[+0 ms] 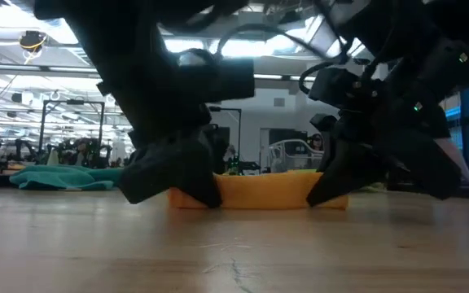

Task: Fold microfiber towels
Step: Stack the orange microfiber towel on top of the light green microfiber towel

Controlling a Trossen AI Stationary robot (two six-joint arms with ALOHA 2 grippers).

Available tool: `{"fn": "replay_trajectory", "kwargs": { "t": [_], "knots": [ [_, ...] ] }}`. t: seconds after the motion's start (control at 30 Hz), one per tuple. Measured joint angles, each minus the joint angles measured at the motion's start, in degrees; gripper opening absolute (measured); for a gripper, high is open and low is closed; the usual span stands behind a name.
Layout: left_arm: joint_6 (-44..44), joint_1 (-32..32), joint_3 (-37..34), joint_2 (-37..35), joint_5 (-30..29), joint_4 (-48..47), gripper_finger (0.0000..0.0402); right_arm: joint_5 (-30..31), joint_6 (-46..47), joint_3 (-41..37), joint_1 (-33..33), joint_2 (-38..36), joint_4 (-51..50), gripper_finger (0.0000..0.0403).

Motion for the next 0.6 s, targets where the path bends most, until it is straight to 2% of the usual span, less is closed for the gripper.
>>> {"fn": "replay_trajectory", "kwargs": {
  "t": [0.1, 0.3, 0.6],
  "knots": [
    [-1.26, 0.27, -0.30, -2.00, -2.20, -2.94, 0.0002, 0.61, -0.26, 1.90, -0.13, -1.19, -2.65, 0.0009],
    [-2.84, 2.07, -0.03, -10.95, -3.81, -12.23, 0.0001, 0.86, -5.54, 8.57, -2.17, -4.54, -8.92, 0.0006],
    [4.14, 9.75, 0.10, -22.91, -5.77, -19.46, 0.0000, 2.56, -15.12, 21.46, -11.21, -7.12, -18.81, 0.0006]
  ]
}}
